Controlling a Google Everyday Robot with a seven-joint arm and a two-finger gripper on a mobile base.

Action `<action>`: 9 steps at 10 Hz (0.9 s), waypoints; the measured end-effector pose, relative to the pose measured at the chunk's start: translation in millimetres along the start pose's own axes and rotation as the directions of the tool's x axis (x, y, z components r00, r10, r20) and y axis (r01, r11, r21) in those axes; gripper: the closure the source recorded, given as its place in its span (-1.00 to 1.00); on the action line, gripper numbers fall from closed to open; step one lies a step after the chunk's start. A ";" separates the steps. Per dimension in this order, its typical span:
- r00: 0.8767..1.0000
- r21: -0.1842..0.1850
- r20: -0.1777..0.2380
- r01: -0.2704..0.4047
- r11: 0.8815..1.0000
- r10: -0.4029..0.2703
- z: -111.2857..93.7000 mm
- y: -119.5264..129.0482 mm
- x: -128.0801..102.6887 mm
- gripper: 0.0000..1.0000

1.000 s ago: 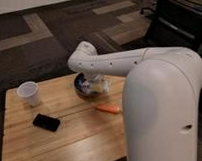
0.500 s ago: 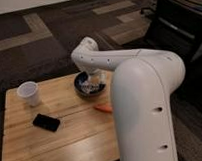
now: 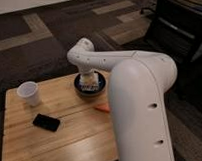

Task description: Place the white sponge in the ceramic bowl

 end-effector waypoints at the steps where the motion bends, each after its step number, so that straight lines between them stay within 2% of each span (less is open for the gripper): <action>1: 1.000 0.000 0.000 0.000 1.000 0.000 0.1 0.1 0.3 0.36; 9: 1.000 -0.001 0.000 0.001 1.000 -0.001 0.8 0.4 -0.6 0.36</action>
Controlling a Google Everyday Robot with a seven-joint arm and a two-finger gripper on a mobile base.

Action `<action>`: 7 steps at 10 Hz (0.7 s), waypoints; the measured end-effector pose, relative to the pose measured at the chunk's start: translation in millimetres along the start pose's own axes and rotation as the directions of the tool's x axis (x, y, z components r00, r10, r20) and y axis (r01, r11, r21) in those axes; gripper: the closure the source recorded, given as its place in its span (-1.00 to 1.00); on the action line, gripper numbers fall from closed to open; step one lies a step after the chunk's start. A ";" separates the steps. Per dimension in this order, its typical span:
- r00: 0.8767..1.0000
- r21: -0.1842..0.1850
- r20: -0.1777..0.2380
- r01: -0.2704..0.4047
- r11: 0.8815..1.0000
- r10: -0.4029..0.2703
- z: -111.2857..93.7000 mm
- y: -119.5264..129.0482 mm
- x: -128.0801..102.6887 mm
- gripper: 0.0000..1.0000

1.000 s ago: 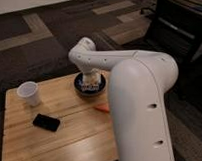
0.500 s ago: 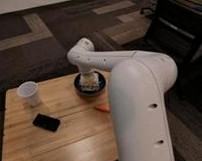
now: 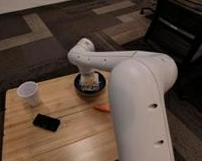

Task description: Place the white sponge in the ceramic bowl

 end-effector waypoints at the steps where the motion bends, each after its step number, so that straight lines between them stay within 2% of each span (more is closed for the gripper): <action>1: 1.000 0.000 0.000 0.000 1.000 0.000 0.0 0.0 0.0 0.36; 3: 1.000 0.000 0.000 0.000 1.000 0.000 -0.1 -0.1 0.1 0.39; 4: 1.000 0.000 0.000 0.000 1.000 0.000 -0.1 -0.1 0.2 0.48; 5: 1.000 0.000 0.000 0.000 1.000 0.000 0.0 0.0 0.1 0.40; 7: 1.000 0.000 0.000 0.000 1.000 0.000 0.0 0.0 0.1 -0.10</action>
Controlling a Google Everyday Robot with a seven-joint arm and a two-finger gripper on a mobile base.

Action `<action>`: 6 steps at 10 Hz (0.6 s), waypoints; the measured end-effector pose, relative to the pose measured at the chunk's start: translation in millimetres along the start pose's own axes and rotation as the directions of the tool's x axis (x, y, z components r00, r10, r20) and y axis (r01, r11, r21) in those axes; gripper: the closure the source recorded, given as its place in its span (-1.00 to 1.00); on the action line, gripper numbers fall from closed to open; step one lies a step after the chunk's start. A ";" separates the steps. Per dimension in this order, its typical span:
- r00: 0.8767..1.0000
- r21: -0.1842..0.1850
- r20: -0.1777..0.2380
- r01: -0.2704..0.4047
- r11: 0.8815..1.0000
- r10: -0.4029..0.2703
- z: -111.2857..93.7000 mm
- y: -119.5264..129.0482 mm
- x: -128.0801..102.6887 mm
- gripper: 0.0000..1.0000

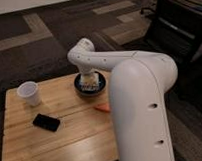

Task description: Place the white sponge in the ceramic bowl

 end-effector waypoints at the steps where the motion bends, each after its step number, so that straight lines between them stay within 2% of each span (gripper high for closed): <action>1: 1.000 0.000 0.000 0.000 1.000 0.000 0.0 0.0 0.0 -0.34; 2: 1.000 0.000 0.000 0.000 1.000 0.000 0.0 0.0 0.0 -0.56; 6: 1.000 0.000 0.000 0.000 1.000 0.000 0.0 0.0 0.0 -0.60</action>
